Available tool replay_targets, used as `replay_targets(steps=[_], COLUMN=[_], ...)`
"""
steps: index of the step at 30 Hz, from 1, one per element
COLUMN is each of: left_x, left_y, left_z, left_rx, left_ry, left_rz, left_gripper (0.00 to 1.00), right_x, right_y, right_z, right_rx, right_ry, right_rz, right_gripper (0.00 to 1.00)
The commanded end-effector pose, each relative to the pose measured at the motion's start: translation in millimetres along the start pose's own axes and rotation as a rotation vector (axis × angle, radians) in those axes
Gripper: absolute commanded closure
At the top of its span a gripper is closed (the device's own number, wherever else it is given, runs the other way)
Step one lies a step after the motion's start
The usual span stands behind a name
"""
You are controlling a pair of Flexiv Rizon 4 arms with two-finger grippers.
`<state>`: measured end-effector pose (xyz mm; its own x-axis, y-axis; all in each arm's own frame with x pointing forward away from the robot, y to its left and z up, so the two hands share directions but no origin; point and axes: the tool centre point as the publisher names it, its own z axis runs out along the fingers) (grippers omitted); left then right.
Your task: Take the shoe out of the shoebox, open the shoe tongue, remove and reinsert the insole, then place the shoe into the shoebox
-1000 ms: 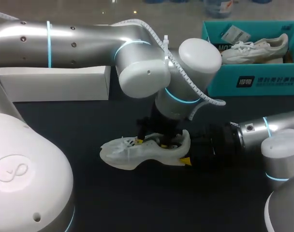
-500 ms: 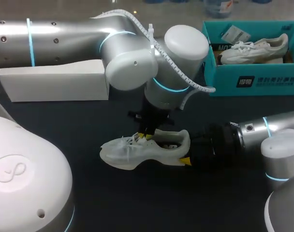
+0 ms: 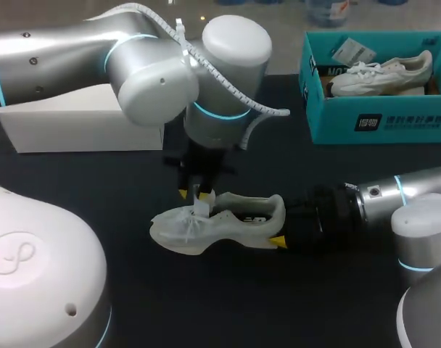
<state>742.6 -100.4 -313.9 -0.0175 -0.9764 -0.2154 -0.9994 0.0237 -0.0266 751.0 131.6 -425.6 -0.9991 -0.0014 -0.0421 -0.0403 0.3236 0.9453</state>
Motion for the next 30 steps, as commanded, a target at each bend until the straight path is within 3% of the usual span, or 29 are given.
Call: replay_targets(steps=[1, 18, 30], left_x=[-2.5, 48.3, 59.1], left_y=[2.9, 19.0, 20.1], left_z=[0.8, -3.9, 0.7], left_rx=[-0.013, -0.099, -0.132], left_ry=[0.054, 0.082, 0.085], left_rz=[0.019, 0.071, 0.055], left_gripper=[0.00, 0.00, 0.00], right_x=[3.0, 3.0, 3.0], right_y=[-3.3, -3.3, -3.3], right_z=[4.3, 4.3, 4.3], right_rx=[0.004, 0.004, 0.004], right_ry=[-0.001, -0.001, -0.001], right_rz=[0.001, 0.001, 0.001], right_gripper=[1.00, 1.00, 1.00])
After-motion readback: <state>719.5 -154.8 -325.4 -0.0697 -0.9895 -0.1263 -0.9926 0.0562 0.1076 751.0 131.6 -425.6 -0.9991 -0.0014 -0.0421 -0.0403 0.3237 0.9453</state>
